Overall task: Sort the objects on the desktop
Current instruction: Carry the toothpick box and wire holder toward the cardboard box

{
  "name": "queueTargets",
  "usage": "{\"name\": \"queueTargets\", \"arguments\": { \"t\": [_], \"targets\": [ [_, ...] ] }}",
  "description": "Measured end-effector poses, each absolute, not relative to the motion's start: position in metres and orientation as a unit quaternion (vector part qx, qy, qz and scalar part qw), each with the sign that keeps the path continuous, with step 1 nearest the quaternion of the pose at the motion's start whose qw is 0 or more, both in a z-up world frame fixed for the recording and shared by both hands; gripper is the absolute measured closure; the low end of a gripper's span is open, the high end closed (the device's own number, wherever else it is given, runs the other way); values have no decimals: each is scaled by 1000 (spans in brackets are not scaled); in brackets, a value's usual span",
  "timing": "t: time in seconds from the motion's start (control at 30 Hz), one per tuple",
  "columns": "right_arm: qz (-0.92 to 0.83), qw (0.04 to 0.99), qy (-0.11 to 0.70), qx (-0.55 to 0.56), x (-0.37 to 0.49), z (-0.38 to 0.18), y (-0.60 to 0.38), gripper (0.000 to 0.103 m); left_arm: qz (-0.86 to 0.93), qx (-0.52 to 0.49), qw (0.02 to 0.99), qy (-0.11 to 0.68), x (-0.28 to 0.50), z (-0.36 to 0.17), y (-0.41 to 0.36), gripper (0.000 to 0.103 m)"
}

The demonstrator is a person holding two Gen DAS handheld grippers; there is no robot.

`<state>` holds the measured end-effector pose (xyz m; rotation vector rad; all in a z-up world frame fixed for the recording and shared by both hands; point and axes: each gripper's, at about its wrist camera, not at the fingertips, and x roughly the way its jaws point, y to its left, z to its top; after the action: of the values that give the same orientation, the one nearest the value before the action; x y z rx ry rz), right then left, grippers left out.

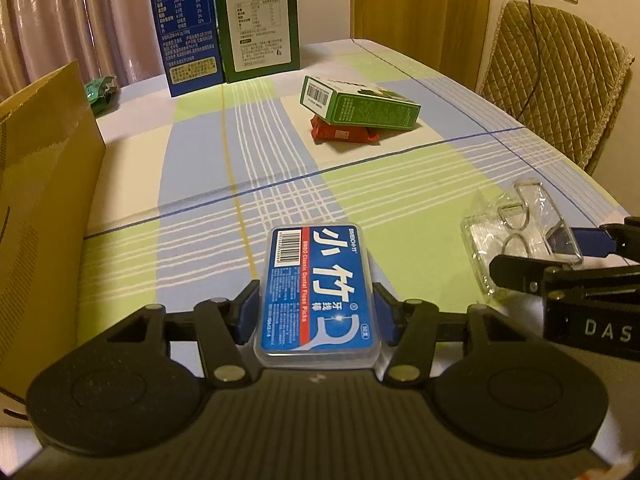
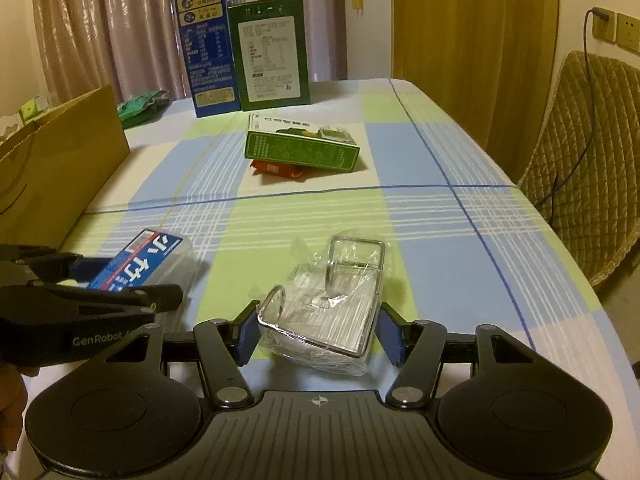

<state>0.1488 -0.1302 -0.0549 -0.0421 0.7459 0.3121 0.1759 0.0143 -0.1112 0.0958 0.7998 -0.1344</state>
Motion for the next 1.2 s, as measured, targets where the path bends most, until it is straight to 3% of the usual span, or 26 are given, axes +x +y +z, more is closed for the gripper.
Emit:
{"name": "queueTargets", "arguments": {
  "t": [0.83,1.2],
  "targets": [
    [150,918,367,-30,103,-36,-139,46,-74,23,915,396,123,-90,3,51],
    [158,927,339,-20,76,11,-139,46,-58,-1,935,349,98,-22,18,51]
  ]
}}
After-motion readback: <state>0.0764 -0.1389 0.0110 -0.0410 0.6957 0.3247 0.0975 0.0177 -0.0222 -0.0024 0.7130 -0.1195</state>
